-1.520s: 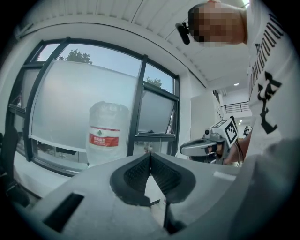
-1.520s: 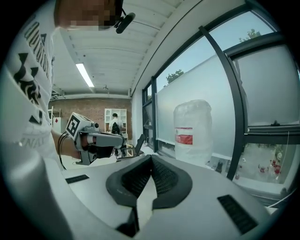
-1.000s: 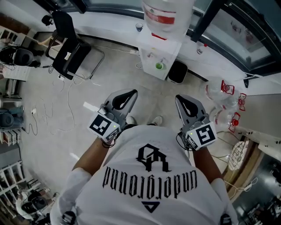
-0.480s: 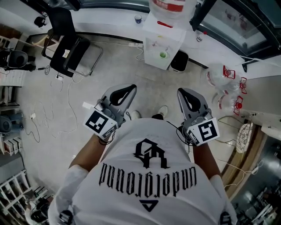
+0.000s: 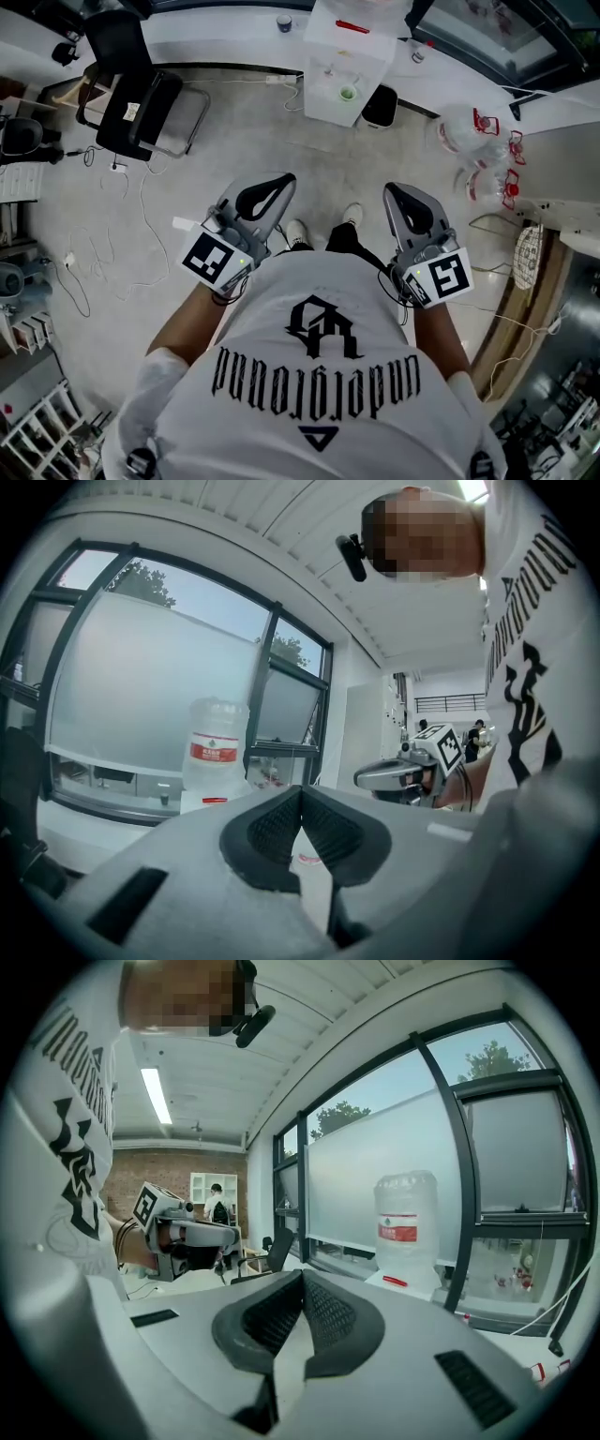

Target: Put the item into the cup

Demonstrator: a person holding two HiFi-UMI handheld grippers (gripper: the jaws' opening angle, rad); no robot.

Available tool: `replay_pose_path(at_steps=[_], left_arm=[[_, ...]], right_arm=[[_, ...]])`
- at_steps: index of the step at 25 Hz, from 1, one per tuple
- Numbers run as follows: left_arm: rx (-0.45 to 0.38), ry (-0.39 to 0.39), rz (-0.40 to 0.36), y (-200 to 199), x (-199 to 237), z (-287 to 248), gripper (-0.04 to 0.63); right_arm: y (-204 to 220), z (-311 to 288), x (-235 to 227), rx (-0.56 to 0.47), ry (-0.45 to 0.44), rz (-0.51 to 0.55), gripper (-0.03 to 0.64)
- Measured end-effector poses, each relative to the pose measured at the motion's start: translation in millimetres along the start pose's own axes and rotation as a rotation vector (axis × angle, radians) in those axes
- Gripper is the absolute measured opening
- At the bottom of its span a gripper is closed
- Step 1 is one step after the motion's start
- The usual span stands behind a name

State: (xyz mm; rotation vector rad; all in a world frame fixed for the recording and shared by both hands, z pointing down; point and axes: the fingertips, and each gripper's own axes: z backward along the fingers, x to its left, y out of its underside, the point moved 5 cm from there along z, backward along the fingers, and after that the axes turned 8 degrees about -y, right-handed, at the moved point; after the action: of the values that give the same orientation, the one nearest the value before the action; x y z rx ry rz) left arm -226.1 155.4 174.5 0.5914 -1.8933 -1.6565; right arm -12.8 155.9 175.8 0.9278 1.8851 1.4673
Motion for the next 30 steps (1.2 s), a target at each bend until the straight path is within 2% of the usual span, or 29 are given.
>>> replay_pose_path(at_steps=[5, 11, 24, 30], left_arm=[[0.006, 0.019, 0.008, 4.8, -11.8, 3.9, 0.015], [-0.029, -0.01, 0.004, -2.8, -34.5, -6.7, 0.015], [-0.044, -0.078, 0.015, 4.0, -138.9, -49.2, 0.015], [-0.034, -0.111, 0.012, 11.0, -180.4, -53.0, 0.014]], right_arm=[[4.0, 12.6, 9.6, 0.006, 0.008, 0.009, 0.015], [6.2, 43.9, -0.2, 0.023, -0.019, 0.054, 0.015], [37.1, 139.7, -32.8, 0.019, -0.096, 0.031, 0.015], [53.1, 174.2, -37.0, 0.021, -0.135, 0.02, 0.015]])
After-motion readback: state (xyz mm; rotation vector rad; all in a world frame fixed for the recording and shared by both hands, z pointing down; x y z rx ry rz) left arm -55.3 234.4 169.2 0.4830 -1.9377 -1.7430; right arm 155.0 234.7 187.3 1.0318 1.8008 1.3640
